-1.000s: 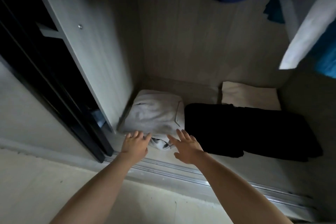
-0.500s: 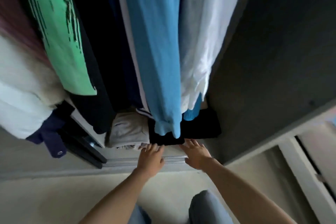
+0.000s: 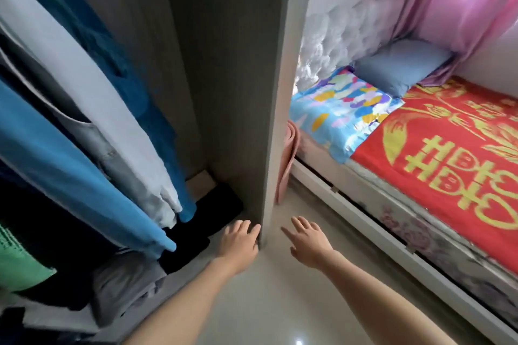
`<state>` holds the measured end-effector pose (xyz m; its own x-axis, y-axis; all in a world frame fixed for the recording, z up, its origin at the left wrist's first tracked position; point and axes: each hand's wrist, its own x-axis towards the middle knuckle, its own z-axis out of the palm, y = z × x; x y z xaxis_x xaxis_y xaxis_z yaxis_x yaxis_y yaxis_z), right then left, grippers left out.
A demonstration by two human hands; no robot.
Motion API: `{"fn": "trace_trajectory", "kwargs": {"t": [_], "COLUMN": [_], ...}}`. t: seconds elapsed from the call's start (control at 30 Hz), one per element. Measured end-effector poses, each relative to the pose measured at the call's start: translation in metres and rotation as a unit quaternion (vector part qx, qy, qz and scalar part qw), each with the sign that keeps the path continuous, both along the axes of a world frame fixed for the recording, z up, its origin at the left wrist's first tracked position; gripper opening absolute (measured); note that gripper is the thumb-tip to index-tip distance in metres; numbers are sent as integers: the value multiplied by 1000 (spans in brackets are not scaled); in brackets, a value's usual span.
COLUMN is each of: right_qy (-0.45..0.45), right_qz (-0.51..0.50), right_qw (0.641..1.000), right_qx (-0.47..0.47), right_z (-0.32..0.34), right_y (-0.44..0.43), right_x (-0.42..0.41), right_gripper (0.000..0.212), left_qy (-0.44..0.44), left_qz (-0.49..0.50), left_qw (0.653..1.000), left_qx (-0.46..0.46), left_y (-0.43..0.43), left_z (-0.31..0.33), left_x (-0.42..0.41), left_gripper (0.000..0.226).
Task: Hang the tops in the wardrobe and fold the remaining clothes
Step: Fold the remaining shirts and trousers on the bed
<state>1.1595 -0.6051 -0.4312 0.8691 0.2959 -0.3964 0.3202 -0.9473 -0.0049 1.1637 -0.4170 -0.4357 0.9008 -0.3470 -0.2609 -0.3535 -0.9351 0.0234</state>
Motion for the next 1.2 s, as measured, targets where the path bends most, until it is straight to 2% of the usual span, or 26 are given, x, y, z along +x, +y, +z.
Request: {"fn": "trace_trajectory", "kwargs": {"t": [0.07, 0.17, 0.27, 0.43, 0.53, 0.73, 1.03, 1.2], "right_qy": [-11, -39, -68, -89, -85, -92, -108, -92], "right_qz": [-8, -18, -44, -108, -157, -275, -368, -457], "right_qw": [1000, 999, 997, 990, 984, 957, 921, 880], "right_qx": [2, 6, 8, 0, 4, -1, -73, -95], "right_z": [11, 30, 50, 65, 63, 65, 87, 99], "right_y": [-28, -81, -160, -271, -325, -434, -588, -681], "right_x": [-11, -25, -51, -88, -119, -158, -139, -122], "right_gripper": [61, 61, 60, 60, 60, 58, 57, 58], "left_qy": [-22, -99, -116, -91, -91, -83, -85, -67], "left_qz": [-25, -63, -65, -69, -140, -259, -372, -390], "left_qw": [999, 993, 991, 992, 979, 960, 912, 902], "left_qx": [-15, 11, -35, -54, -117, -63, -149, -176], "left_y": [-21, -54, -113, -220, -288, -413, -612, -717], "left_z": [14, 23, 32, 56, 57, 62, 65, 60], "left_x": [-6, -4, 3, -3, -9, 4, 65, 121], "left_gripper": [55, 50, 47, 53, 51, 51, 46, 45]}}
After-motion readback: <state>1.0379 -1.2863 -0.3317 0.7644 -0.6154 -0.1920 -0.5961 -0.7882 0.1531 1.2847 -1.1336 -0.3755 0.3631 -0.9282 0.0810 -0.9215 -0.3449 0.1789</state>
